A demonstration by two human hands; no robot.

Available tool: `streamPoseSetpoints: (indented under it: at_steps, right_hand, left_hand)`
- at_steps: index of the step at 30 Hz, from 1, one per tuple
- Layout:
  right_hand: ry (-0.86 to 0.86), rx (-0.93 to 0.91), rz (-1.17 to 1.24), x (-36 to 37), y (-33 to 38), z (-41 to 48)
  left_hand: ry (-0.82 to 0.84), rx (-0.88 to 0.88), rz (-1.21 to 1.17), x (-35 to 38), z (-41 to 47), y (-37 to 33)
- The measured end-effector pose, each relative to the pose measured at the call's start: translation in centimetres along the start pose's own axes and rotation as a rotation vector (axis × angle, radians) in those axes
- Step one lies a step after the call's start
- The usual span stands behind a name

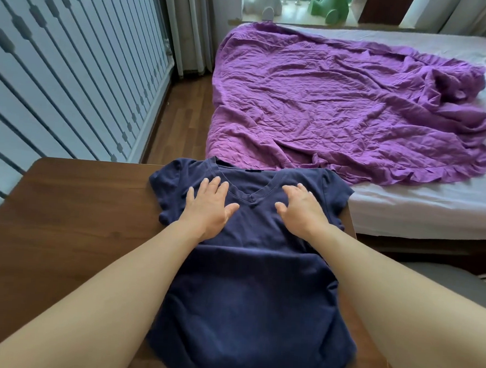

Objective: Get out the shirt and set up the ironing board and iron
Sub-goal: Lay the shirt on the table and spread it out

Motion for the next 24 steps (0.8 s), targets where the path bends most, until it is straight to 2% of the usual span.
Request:
streamPoseSetpoints:
  at_steps: [13,19,24]
  right_hand:
    - [-0.16,0.11,0.2,-1.9,2.1,-19.2]
    - [-0.207,0.185,0.225,-2.2,-0.9,-26.7]
    - [-0.247,0.277,0.264,-2.9,-7.2,-32.8]
  left_hand:
    - [-0.088,0.189,0.102,-2.8,-16.4,-6.1]
    - [-0.064,0.292,0.184,-1.0,-21.0,-11.9]
    - [-0.04,0.426,0.203,2.0,-23.3,-19.2]
Point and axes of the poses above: each hand's wrist, its own z-axis towards the middle knuckle, its own x-axis out of the palm, y = z × x, the point moved 3 cm from there along z, towards the middle knuckle, and after that the axes turned 10 degrees about y, right-handed, at the moved point
